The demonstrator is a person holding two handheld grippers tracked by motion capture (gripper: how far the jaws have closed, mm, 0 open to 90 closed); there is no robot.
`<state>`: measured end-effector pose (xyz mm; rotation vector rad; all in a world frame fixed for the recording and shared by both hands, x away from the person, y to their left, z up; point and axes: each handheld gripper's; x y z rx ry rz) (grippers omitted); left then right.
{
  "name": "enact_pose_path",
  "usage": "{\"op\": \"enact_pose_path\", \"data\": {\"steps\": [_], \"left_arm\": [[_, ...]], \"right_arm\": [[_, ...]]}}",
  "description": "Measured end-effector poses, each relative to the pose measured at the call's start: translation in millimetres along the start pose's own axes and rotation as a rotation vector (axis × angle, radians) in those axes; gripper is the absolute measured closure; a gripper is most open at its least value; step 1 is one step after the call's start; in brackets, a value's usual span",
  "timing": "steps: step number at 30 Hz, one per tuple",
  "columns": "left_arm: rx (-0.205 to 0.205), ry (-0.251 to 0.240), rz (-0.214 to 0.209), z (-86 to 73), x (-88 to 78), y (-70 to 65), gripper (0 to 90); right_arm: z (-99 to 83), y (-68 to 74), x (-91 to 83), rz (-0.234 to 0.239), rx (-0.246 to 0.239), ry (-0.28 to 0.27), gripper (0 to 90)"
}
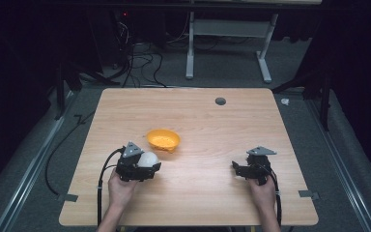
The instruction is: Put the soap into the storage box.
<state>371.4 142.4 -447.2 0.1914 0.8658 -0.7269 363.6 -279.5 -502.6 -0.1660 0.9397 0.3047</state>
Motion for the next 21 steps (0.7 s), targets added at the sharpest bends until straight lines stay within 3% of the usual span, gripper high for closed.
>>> {"op": "enact_pose_path", "data": {"steps": [21], "left_arm": [[0.035,0.017,-0.007,36.4,3.4,3.9,23.5]], "right_arm": [[0.0,0.0,0.0,0.0,0.0,0.0,21.6]]}}
Point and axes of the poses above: each handheld gripper's, and its own axes: x roughly forward along the jaws, z roughly out of its top, y roughly to its left, and after that the axes turned 10 degrees about y, right-handed
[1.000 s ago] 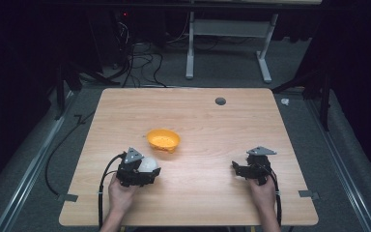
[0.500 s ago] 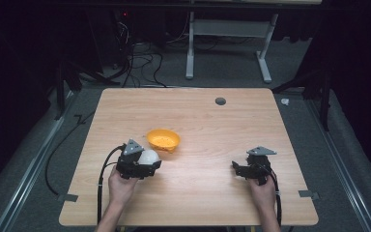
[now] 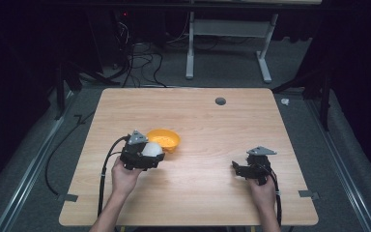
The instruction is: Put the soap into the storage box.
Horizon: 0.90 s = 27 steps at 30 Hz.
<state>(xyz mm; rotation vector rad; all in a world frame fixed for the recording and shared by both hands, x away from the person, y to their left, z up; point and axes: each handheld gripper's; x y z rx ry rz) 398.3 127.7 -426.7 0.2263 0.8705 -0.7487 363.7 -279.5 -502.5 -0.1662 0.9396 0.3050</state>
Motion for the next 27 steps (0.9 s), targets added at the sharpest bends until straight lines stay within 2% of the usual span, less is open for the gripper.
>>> {"op": "enact_pose_path", "data": {"steps": [11,14,19,27], "left_arm": [[-0.005,-0.001,-0.036,19.7,7.3,4.8,23.5],[0.005,0.012,-0.003,24.4,10.0,5.1,23.4],[-0.003,0.007,-0.006,31.9,12.3,7.7,23.5],[-0.024,0.041,0.017,45.1,27.8,12.0,23.5]], "right_arm": [[-0.1,-0.3,-0.1,0.002,0.002,0.0,21.6],[-0.1,-0.3,-0.1,0.002,0.002,0.0,21.6],[-0.1,-0.3,-0.1,0.003,0.003,0.0,21.6],[-0.1,-0.5,-0.2,0.004,0.004,0.0,21.6]]}}
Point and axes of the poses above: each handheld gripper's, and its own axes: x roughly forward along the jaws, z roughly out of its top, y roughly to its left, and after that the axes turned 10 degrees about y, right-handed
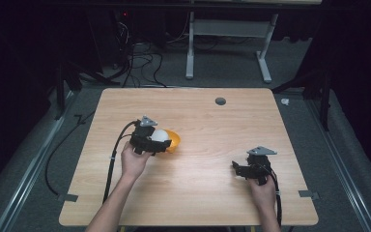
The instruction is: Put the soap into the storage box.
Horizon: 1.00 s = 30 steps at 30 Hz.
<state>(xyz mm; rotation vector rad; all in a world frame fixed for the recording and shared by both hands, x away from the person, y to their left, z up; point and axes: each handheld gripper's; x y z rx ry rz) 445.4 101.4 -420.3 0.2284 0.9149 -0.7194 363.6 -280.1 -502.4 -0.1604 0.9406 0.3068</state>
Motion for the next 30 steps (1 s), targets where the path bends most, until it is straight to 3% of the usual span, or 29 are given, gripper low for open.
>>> {"op": "enact_pose_path", "data": {"steps": [4,10,21,30], "left_arm": [[-0.01,0.02,0.016,4.1,8.8,1.4,23.5],[0.01,0.043,0.052,11.8,18.3,-0.1,23.4],[-0.035,0.065,0.08,14.0,32.5,8.4,23.4],[-0.043,0.094,0.101,14.0,43.2,12.0,23.4]], "right_arm": [[-0.1,-0.5,-0.1,0.003,0.001,-0.001,21.6],[-0.1,-0.6,-0.1,0.004,0.0,-0.001,21.5],[0.0,-1.0,0.0,0.005,0.001,-0.002,21.6],[0.1,-0.8,-0.1,0.004,0.001,0.0,21.6]]}}
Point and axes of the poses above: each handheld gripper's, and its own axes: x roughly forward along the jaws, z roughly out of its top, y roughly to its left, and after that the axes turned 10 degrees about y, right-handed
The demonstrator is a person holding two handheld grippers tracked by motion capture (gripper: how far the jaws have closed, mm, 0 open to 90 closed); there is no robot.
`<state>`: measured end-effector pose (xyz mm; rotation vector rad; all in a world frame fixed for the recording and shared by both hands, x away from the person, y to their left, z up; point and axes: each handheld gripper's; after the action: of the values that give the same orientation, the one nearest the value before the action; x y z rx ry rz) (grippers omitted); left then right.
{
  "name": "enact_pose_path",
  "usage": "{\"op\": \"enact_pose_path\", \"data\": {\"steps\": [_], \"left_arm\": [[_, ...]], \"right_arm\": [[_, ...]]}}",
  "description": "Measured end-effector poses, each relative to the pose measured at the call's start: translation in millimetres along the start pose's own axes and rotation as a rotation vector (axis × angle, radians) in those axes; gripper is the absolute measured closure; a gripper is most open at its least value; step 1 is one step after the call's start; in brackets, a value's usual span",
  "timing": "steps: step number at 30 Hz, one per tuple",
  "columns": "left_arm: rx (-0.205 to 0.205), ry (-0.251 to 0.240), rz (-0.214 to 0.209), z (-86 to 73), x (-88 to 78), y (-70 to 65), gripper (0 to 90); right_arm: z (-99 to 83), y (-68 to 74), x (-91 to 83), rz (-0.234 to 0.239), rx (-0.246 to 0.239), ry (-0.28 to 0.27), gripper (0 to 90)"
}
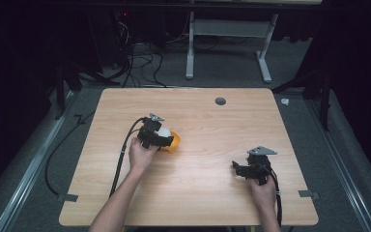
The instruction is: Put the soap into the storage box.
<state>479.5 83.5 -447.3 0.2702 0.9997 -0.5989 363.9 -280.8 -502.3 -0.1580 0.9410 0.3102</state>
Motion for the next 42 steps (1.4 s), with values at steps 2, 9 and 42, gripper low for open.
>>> {"op": "enact_pose_path", "data": {"steps": [2,9,42], "left_arm": [[-0.003,0.003,0.001,0.5,1.7,0.2,23.4],[0.0,0.022,0.02,0.8,8.3,-1.4,23.3],[0.003,-0.045,0.019,1.2,-7.0,-2.2,21.8]], "right_arm": [[0.0,-0.2,-0.1,-0.001,0.0,0.001,21.6],[0.0,-0.4,0.0,0.001,0.0,-0.001,21.6],[0.0,-0.3,0.0,0.002,0.0,0.0,21.5]]}}
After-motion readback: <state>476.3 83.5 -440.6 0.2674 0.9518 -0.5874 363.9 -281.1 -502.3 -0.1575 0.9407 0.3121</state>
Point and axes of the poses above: each handheld gripper's, and its own axes: x roughly forward along the jaws, z roughly out of its top, y roughly to its left, and after that the axes turned 10 degrees about y, right-handed
